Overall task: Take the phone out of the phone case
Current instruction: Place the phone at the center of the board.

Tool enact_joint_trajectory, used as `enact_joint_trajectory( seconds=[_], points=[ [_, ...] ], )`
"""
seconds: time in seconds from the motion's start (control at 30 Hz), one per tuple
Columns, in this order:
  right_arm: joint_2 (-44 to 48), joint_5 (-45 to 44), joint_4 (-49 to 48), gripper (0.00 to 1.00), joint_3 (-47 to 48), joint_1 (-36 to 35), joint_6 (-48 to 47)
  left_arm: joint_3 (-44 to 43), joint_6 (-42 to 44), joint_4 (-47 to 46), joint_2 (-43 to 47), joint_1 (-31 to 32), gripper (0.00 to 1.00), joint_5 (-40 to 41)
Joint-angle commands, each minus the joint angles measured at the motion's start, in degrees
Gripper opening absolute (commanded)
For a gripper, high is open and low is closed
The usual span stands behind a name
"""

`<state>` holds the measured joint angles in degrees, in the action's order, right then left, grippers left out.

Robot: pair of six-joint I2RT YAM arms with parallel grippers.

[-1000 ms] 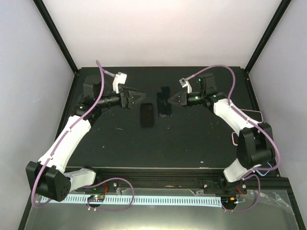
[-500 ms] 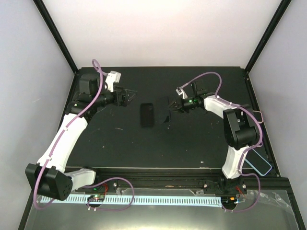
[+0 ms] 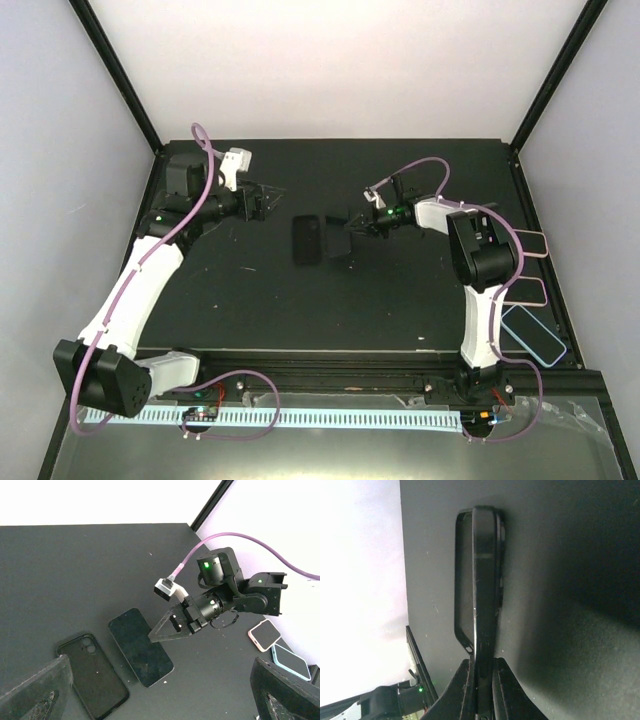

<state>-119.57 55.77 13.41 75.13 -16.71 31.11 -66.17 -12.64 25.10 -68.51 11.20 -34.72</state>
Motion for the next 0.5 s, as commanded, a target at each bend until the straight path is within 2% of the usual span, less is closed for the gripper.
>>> enact_joint_trajectory(
  seconds=[0.0,0.47],
  points=[
    [-2.02,2.63,-5.09,0.01,2.68,0.36,3.31,-0.01,-1.2,-1.76,-1.2,-0.57,0.99,0.57],
    [-6.71,4.0,-11.22,0.01,1.64,-0.43,9.97,0.34,-2.86,-3.06,-3.62,-0.99,0.99,-0.19]
  ],
)
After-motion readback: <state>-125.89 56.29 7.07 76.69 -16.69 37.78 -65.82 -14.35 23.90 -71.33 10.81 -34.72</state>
